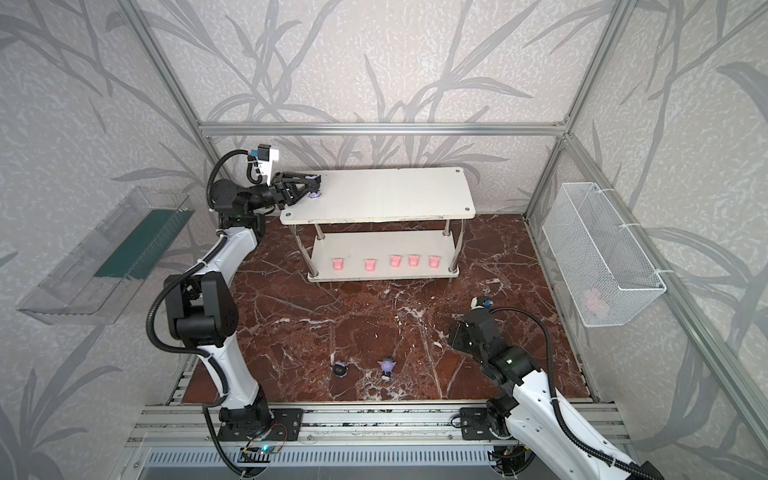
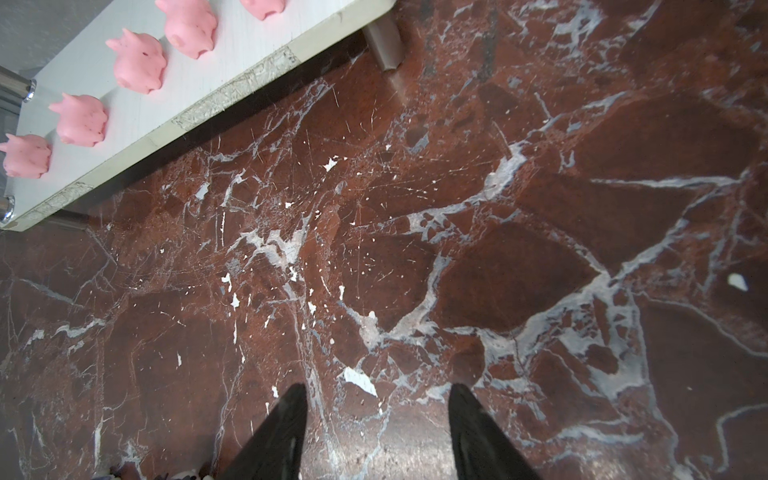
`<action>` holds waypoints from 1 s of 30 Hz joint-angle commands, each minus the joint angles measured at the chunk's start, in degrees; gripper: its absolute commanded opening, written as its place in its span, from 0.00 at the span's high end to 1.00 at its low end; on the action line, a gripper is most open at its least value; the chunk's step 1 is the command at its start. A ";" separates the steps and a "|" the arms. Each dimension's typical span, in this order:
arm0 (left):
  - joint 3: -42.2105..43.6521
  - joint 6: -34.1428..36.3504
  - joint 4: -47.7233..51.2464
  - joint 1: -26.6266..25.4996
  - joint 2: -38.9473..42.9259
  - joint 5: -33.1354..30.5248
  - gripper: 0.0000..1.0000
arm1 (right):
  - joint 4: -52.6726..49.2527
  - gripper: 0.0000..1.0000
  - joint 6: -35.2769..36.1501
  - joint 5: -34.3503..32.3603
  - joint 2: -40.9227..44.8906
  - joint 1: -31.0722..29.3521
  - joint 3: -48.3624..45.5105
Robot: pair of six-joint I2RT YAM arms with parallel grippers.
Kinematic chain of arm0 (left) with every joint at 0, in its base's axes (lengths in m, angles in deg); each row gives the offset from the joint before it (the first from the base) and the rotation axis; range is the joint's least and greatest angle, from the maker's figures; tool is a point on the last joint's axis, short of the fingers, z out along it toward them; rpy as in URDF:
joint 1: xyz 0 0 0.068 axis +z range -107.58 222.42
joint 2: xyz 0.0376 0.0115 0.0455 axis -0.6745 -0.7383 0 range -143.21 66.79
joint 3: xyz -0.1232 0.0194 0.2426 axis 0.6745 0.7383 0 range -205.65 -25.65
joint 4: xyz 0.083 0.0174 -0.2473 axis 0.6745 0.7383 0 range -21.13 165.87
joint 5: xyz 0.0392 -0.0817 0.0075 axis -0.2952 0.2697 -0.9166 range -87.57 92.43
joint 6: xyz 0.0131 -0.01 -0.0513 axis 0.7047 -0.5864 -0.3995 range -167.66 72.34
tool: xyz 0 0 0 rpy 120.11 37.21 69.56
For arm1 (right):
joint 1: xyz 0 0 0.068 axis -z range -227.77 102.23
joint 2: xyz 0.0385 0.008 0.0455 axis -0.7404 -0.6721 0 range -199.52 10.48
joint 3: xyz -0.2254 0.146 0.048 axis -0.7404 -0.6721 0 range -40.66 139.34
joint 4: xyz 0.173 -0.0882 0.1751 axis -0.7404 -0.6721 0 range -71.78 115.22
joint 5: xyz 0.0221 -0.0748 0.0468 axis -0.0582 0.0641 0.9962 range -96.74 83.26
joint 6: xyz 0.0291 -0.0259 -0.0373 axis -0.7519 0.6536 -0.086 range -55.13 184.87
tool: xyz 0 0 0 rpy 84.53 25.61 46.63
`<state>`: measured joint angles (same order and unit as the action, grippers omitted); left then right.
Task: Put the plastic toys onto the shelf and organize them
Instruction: 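Hold the figure above the top board's near corner with the left gripper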
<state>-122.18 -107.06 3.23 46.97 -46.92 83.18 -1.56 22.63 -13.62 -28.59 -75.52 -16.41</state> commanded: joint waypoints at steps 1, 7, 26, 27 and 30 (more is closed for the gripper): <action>-6.00 -19.41 -15.65 -0.22 -4.64 4.98 0.81 | 1.17 0.44 -0.29 0.52 -0.22 0.15 1.37; -3.20 -16.19 -15.64 -0.30 -2.60 4.71 0.83 | 1.00 0.44 -0.31 0.44 -0.09 0.19 1.33; -2.93 -16.60 -15.61 -0.34 -0.78 5.36 0.83 | 1.24 0.44 -0.39 0.28 0.70 0.16 0.62; -2.96 -16.54 -15.65 -0.34 -0.81 5.42 0.83 | 1.24 0.44 -0.47 0.28 0.66 0.16 0.55; -3.38 -16.80 -15.60 -0.34 -1.11 5.65 0.83 | 1.37 0.44 -0.51 0.27 0.44 0.16 0.62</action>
<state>-125.55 -119.52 -9.21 46.86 -50.09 86.81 -0.47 22.59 -13.12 -28.44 -75.52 -16.41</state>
